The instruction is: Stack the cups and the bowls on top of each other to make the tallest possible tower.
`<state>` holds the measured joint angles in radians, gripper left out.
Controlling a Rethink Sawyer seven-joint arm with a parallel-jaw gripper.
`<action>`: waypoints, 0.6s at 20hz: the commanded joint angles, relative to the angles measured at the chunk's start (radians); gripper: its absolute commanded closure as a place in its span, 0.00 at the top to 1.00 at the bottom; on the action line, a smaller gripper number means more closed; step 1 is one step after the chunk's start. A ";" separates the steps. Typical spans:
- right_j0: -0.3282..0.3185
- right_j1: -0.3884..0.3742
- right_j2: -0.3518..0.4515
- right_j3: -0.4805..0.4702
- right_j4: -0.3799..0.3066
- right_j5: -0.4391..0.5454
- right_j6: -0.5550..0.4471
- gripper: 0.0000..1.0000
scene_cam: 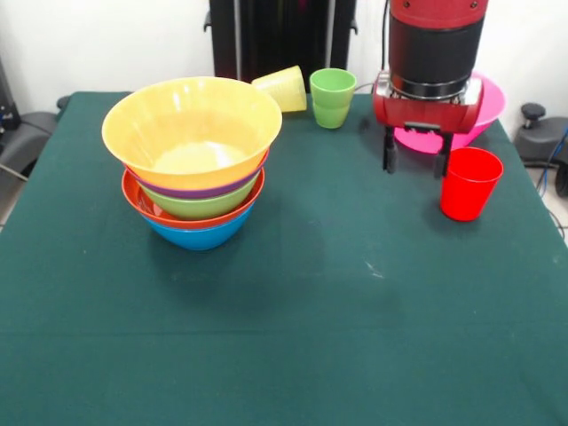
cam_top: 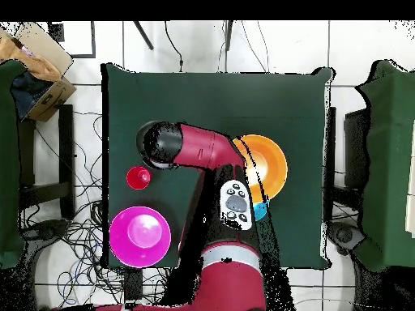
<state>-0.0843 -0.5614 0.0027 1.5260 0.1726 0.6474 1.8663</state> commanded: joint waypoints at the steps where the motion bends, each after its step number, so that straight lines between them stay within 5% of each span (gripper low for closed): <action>1: -0.012 0.073 0.171 0.057 -0.009 -0.032 -0.003 1.00; 12: 0.021 0.082 0.158 0.003 -0.043 0.019 0.030 1.00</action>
<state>-0.0855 -0.5269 0.0741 1.5299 0.1697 0.6414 1.8663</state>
